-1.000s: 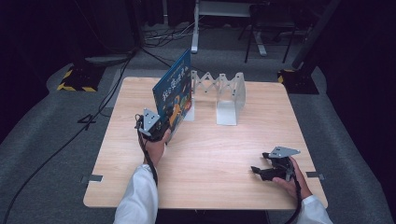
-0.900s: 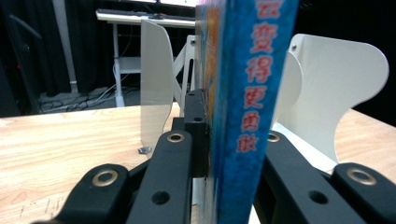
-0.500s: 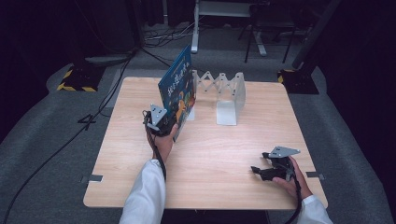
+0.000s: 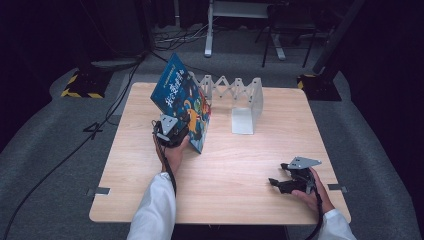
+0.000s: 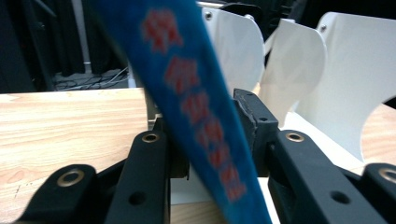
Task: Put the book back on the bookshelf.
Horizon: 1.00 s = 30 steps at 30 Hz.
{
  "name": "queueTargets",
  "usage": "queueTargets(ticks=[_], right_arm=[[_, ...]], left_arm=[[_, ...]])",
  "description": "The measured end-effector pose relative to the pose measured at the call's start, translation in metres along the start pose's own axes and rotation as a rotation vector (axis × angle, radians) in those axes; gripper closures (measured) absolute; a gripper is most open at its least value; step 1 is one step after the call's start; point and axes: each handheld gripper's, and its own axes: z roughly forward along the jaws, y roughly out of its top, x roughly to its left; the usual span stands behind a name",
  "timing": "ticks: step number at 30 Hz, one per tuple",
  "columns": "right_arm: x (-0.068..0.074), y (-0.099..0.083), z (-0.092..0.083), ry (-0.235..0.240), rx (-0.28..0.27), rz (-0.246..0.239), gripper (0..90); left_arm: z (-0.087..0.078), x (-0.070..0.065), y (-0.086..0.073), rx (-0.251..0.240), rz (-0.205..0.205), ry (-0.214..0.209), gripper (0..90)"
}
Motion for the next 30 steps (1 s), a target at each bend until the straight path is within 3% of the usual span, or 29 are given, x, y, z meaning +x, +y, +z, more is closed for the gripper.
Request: queueTargets(ticks=[8, 13, 20, 25, 26, 30], right_arm=[[0.000, 0.000, 0.000, 0.000, 0.000, 0.000, 19.0], [0.000, 0.000, 0.000, -0.001, -0.001, 0.000, 19.0], [0.000, 0.000, 0.000, -0.002, 0.001, 0.002, 19.0], [0.000, 0.001, 0.000, -0.010, 0.013, 0.005, 18.0], [0.000, 0.002, 0.000, -0.010, 0.017, 0.007, 17.6], [0.000, 0.004, 0.001, -0.019, 0.032, 0.017, 17.1]], left_arm=[[-0.008, 0.001, -0.001, 0.012, 0.064, -0.013, 63.7], [-0.016, 0.005, 0.002, 0.013, 0.069, -0.044, 63.4], [-0.023, 0.007, 0.007, 0.049, 0.110, -0.058, 63.1], [-0.030, 0.011, 0.009, 0.075, 0.127, -0.092, 61.6], [-0.030, 0.011, 0.010, 0.102, 0.159, -0.097, 59.4], [-0.036, 0.012, 0.013, 0.103, 0.181, -0.124, 55.9]])
